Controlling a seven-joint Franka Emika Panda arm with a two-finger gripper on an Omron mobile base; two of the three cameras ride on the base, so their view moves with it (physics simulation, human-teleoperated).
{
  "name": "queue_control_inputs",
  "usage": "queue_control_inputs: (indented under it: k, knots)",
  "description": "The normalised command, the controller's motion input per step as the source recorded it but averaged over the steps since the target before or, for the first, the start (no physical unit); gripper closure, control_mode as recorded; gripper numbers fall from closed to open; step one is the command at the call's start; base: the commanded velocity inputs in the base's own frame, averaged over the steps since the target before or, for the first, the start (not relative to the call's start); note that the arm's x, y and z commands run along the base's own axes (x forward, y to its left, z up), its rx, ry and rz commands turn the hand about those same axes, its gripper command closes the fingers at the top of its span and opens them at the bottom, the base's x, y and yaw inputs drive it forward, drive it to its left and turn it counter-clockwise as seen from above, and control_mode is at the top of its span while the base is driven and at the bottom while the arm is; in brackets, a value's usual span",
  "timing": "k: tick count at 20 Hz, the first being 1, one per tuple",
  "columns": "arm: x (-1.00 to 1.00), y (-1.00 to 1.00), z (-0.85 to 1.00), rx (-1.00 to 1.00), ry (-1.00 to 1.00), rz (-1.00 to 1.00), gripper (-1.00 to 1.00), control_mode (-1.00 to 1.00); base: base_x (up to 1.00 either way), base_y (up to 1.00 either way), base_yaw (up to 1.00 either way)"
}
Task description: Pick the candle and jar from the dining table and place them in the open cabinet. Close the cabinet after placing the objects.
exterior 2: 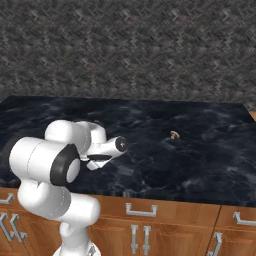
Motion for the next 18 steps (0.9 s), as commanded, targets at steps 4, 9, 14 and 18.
queue_control_inputs:
  k: [4,9,14,18]
  knots:
    - [0.02,0.01,-0.03,0.0,0.0,0.0,-1.0,-1.0,0.0,0.0,0.0]
    - [0.01,0.01,0.0,0.0,0.0,0.0,-1.0,-1.0,0.0,0.0,0.0]
    - [0.0,0.0,0.0,0.0,0.0,0.0,-1.0,-1.0,0.0,0.0,0.0]
    - [0.0,0.0,0.0,0.0,0.0,0.0,-1.0,-1.0,0.0,0.0,0.0]
